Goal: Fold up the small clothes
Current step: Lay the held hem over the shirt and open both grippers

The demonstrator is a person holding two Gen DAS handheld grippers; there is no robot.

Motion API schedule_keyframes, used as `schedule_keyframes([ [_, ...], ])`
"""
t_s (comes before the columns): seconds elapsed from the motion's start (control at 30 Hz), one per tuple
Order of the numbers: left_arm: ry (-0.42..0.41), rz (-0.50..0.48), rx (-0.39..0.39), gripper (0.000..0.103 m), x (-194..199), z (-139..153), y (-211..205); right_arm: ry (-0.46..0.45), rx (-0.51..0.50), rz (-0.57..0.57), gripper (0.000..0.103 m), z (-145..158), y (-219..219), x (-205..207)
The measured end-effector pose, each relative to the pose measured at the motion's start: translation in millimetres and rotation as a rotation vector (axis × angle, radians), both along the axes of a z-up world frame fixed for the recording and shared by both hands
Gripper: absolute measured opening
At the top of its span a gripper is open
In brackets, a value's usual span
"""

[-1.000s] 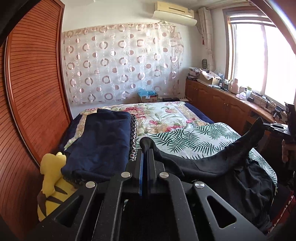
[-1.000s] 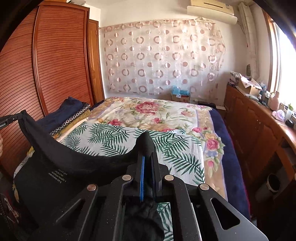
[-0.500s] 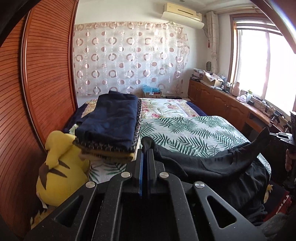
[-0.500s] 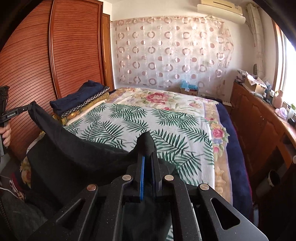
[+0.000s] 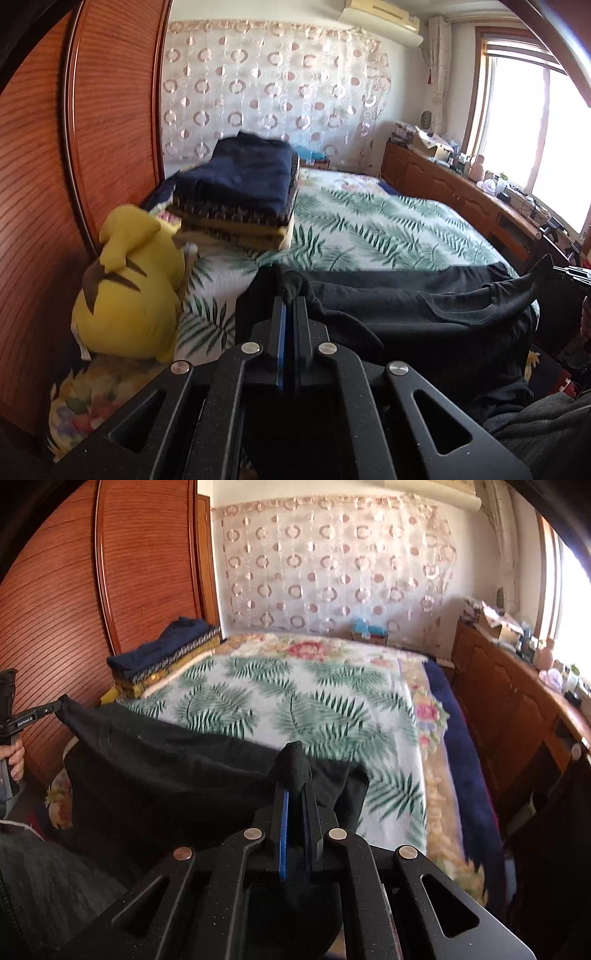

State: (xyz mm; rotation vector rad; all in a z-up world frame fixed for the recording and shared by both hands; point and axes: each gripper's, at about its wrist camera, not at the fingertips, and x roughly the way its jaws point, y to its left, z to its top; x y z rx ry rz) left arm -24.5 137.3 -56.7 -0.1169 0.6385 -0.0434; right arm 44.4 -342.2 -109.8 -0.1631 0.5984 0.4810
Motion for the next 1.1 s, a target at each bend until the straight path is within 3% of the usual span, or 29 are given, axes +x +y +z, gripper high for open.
schedule_keyframes([
  [0.17,0.065,0.002,0.042,0.004,1.4,-26.3,-2.9,0.071,-0.014,-0.014,0.006,-22.7,3.6,5.6],
  [0.23,0.074,-0.01,0.063,0.004,2.6,-27.0,-8.6,0.065,-0.039,-0.039,0.006,-23.8,6.1,9.8],
  [0.3,0.061,-0.018,0.071,0.011,1.8,-22.2,-11.4,0.035,-0.033,-0.028,0.006,-14.0,8.8,9.4],
  [0.37,0.028,-0.018,0.071,0.043,2.3,-9.2,-12.1,-0.001,-0.033,-0.016,0.007,-2.7,11.2,6.5],
  [0.43,0.005,-0.023,0.056,0.057,6.3,2.3,-8.5,-0.042,-0.034,-0.014,0.019,9.2,11.6,3.1],
  [0.47,-0.001,-0.024,0.053,0.069,8.8,6.6,-7.7,-0.057,-0.032,-0.013,0.024,15.3,11.4,3.4],
  [0.5,-0.009,-0.025,0.057,0.075,12.5,11.8,-7.3,-0.066,-0.028,-0.009,0.036,19.4,10.3,3.7],
  [0.63,-0.003,-0.036,0.091,0.077,37.4,17.4,-8.5,-0.104,-0.046,-0.051,0.059,28.1,9.2,15.1],
  [0.73,0.025,-0.049,0.082,0.077,64.0,11.0,-4.8,-0.07,-0.012,-0.064,0.065,17.8,9.3,41.0],
  [0.87,0.085,-0.044,0.087,0.077,96.2,-5.7,1.3,0.009,0.025,-0.036,0.066,-5.2,17.6,83.0],
  [1.1,0.208,-0.035,0.108,0.077,124.5,-38.8,8.8,0.126,-0.004,-0.101,0.066,-39.6,17.2,131.2],
])
